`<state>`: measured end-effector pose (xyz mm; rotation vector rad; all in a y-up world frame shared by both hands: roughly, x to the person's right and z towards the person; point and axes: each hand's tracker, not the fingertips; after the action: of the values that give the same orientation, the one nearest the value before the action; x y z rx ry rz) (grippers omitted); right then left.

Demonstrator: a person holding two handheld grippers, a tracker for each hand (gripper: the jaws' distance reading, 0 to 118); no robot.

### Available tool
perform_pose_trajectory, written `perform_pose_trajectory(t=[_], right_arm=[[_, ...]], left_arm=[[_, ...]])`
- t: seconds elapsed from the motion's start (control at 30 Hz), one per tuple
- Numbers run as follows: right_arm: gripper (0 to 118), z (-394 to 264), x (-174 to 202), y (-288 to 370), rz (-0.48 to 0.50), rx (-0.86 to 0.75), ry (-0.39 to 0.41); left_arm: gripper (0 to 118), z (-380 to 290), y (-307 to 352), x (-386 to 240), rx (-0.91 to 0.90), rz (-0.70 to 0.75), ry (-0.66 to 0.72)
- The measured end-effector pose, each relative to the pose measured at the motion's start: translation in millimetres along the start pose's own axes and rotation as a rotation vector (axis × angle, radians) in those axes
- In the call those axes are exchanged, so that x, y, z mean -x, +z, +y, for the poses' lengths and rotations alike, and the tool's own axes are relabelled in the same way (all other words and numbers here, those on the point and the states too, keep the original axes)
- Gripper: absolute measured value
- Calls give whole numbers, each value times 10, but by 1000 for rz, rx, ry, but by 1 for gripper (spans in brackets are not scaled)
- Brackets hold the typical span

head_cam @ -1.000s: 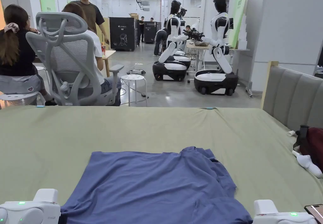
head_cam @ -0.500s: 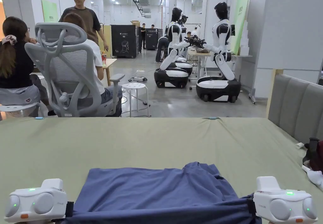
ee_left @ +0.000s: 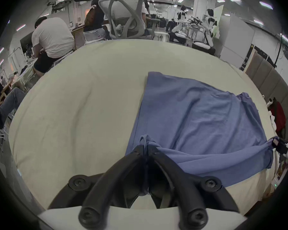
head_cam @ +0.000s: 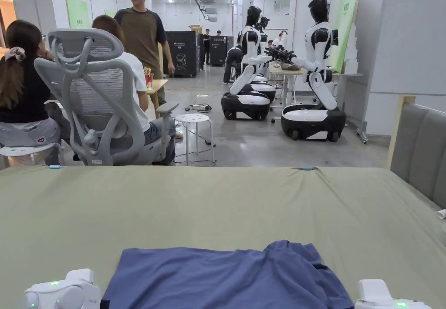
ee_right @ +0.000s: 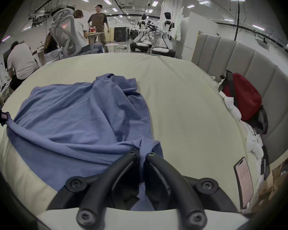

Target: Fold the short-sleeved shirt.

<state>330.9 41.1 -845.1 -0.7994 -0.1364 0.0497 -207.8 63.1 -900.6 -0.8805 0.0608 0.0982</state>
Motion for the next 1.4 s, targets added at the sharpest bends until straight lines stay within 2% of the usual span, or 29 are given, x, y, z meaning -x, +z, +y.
perform_pose_trajectory(t=[0.03,0.07,0.1,0.17,0.2,0.27,0.33,0.4,0.43,0.5,0.53,0.57,0.63,0.77,0.9,0.97,1.07,1.1,1.13,1.17,1.2,1.23,1.3,1.4], right_arm=[[13,10,-5,68,13,7,2],[35,11,11,175,10,-6,6],[62,16,43,327,-6,-72,19],[111,38,147,663,33,-180,14],[116,45,202,823,71,-244,-4],[114,46,335,1115,142,-365,-45],[114,-15,492,1340,139,-477,-65],[104,-105,660,1473,155,-553,-52],[89,-148,734,1521,162,-573,-34],[31,-221,878,1574,147,-584,7],[13,-230,938,1559,137,-583,24],[4,-245,980,1560,142,-575,29],[0,-252,1027,1575,171,-550,32],[0,-241,1101,1570,182,-534,57],[0,-218,1091,1522,186,-498,62],[0,-225,1062,1498,182,-487,56],[0,-258,1008,1457,185,-474,51],[0,-264,991,1431,182,-467,52],[0,-266,973,1397,178,-459,51],[0,-264,951,1361,174,-447,51],[0,-269,927,1336,171,-437,50],[0,-271,901,1309,167,-431,49],[0,-275,840,1257,155,-420,48],[0,-289,716,1197,136,-395,37]], left_arm=[[5,-14,71,17,-29,-20,13],[18,-46,186,21,-68,-26,14],[35,-88,326,-1,-140,-15,4],[81,-198,611,-108,-320,-22,-45],[87,-293,796,-180,-441,-59,-79],[87,-422,1059,-346,-584,-74,-128],[87,-549,1290,-532,-674,-41,-141],[85,-659,1457,-687,-741,-55,-180],[76,-710,1516,-767,-764,-49,-215],[14,-789,1565,-918,-765,-19,-309],[0,-807,1566,-977,-752,-11,-349],[0,-803,1553,-998,-730,-40,-367],[0,-762,1521,-1007,-661,-137,-344],[0,-620,1396,-831,-607,-77,-323],[0,-340,943,-247,-295,-59,-99],[0,-320,668,21,-163,-59,-35],[0,-393,352,177,-75,-37,-97],[9,-412,281,208,-61,-64,-74],[32,-455,258,203,-45,-86,-29],[77,-474,187,211,-41,-94,5],[102,-495,120,211,-43,-88,15],[106,-510,68,191,-50,-73,9],[91,-511,-56,148,-49,-54,-6],[91,-497,-283,123,-18,-19,-6]])
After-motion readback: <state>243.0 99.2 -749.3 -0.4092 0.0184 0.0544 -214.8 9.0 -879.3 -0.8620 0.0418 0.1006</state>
